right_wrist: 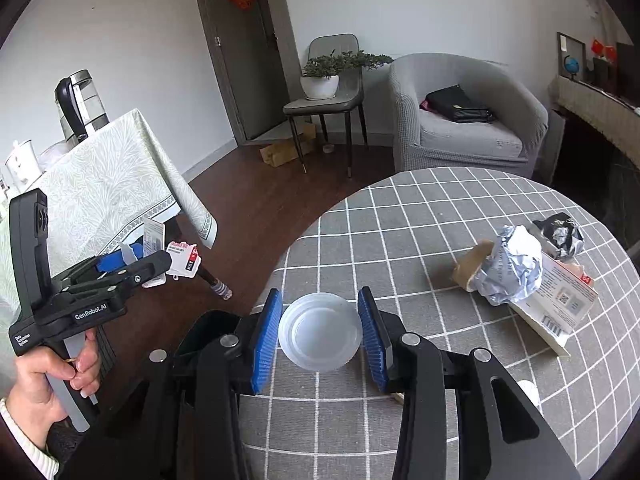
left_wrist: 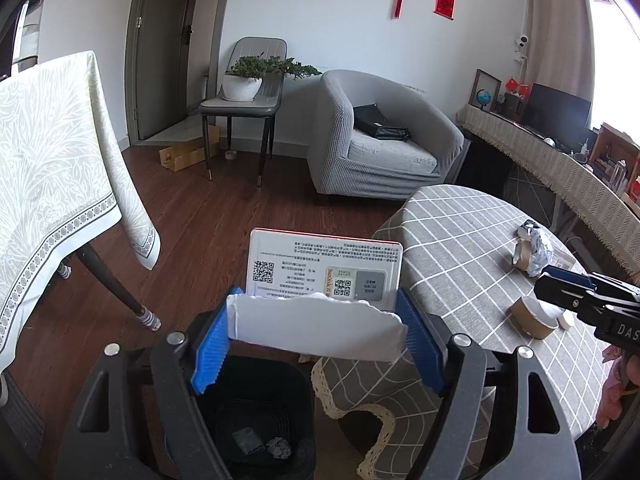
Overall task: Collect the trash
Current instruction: 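Carry the cardboard box and white lid over the green bin with both tools, then open the left tool over the bin while the right tool drops the white lid, then move both tools back over the table toward the tape roll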
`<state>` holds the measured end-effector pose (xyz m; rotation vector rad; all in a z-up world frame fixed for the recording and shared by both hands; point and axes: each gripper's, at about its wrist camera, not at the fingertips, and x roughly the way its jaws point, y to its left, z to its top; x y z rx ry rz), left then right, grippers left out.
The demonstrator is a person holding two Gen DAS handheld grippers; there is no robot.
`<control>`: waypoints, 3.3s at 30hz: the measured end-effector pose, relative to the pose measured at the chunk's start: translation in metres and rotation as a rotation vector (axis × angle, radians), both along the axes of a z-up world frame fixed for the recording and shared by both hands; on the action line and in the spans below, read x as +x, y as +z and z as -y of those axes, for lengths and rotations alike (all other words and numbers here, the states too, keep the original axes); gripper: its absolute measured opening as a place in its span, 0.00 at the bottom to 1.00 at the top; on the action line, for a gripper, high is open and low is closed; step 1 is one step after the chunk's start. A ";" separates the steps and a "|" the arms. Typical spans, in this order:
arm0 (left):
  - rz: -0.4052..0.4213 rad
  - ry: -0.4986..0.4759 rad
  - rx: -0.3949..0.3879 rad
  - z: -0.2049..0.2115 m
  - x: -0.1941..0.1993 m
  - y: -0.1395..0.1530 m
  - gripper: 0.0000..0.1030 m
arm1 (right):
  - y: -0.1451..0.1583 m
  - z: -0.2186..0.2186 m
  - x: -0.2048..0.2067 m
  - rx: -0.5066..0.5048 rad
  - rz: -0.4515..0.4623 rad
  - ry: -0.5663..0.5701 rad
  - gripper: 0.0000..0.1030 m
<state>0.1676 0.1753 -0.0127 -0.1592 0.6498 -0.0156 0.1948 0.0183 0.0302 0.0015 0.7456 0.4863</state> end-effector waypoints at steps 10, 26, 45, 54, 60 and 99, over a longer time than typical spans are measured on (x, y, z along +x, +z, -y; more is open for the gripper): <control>-0.155 0.069 0.027 -0.052 -0.007 -0.057 0.77 | -0.011 -0.061 -0.003 0.002 -0.021 0.108 0.38; -0.440 0.043 0.051 -0.089 -0.013 -0.147 0.77 | -0.054 -0.142 0.003 -0.012 -0.111 0.223 0.39; -0.543 -0.005 0.049 -0.097 -0.023 -0.167 0.88 | -0.113 -0.183 0.016 -0.059 -0.228 0.227 0.39; -0.400 0.077 0.047 -0.117 -0.040 -0.125 0.81 | -0.138 -0.195 0.016 -0.096 -0.271 0.232 0.38; -0.305 0.144 0.012 -0.131 -0.049 -0.092 0.73 | -0.166 -0.205 0.015 -0.132 -0.331 0.247 0.39; 0.040 0.111 -0.045 -0.069 -0.044 0.042 0.41 | -0.139 -0.193 -0.013 -0.115 -0.270 0.469 0.65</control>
